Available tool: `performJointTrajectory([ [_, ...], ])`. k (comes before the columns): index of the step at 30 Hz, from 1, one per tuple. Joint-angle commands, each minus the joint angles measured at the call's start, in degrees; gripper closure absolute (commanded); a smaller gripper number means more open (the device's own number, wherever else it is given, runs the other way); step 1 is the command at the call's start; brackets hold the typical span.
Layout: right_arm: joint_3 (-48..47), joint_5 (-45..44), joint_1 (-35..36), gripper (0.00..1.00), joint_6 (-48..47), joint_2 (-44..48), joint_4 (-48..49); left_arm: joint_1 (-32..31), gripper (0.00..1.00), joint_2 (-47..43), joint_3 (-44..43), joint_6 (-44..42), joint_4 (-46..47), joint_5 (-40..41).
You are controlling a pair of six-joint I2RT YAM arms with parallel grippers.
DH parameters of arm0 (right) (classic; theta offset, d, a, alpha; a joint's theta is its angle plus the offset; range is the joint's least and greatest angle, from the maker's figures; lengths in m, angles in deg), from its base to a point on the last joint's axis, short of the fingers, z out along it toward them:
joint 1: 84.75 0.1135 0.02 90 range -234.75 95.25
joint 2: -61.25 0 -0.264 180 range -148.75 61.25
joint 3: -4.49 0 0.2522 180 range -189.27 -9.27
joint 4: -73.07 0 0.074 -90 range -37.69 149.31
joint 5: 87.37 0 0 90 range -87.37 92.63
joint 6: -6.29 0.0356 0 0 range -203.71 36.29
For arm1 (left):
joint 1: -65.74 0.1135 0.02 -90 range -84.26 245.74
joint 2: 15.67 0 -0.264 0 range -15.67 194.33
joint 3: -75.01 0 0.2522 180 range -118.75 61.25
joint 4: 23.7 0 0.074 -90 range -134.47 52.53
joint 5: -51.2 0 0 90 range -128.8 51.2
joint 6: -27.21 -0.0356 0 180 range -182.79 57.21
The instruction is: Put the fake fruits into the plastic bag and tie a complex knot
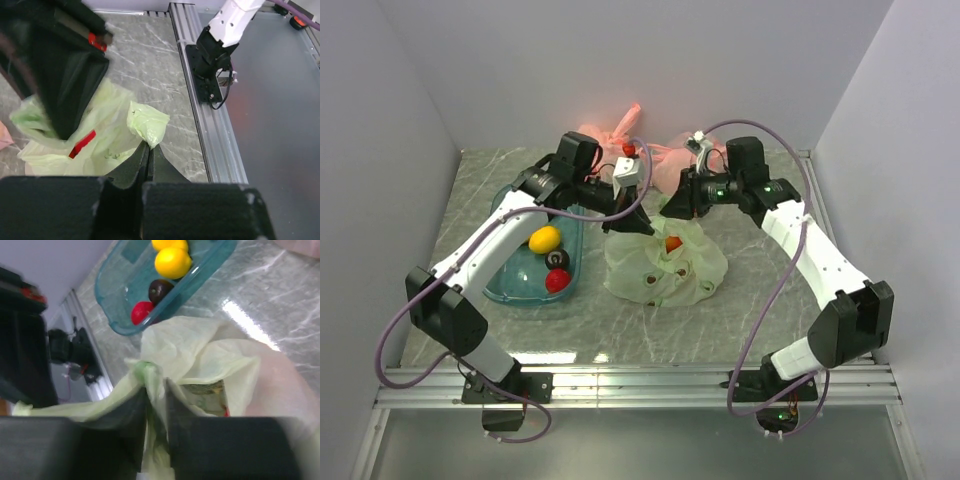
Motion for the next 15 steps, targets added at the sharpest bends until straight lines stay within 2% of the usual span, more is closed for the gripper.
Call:
performJointTrajectory([
  [1, -5.25, -0.02, -0.85, 0.58, -3.84, 0.99, 0.24, 0.96, 1.0, -1.11, -0.75, 1.59, 3.26, -1.96],
  [2, -5.87, -0.11, -1.46, 0.48, -5.17, 1.26, -1.35, 1.49, 1.0, -1.64, -0.3, 2.47, 4.23, -2.22],
  [3, -5.88, -0.11, -3.56, 0.27, -6.05, 2.48, -2.85, 1.75, 1.0, -2.25, 0.57, 3.17, 5.46, -2.48],
  [5, -4.39, 0.68, -6.29, 0.12, -6.06, 5.81, -3.12, 2.54, 1.0, -3.84, 2.51, 5.54, 8.18, -2.48],
  [6, -3.6, 0.86, -7.35, 0.08, -7.89, 7.13, -3.3, 2.9, 1.0, -4.28, 2.95, 5.99, 8.54, -2.57],
  [9, 2.1, -0.8, -11.04, 0.07, -9.4, 14.07, -0.16, 3.86, 1.0, -4.63, 3.3, 6.69, 8.54, -3.1],
  [10, 6.73, -1.94, -11.66, 0.06, -9.66, 16.09, 1.43, 4.13, 1.0, -4.63, 3.57, 7.74, 8.72, -3.36],
  [15, 21.78, -0.56, -11.58, 0.05, -13.79, 24.8, 12.93, 5.18, 1.0, -4.46, 4.27, 9.95, 10.48, -4.24],
])
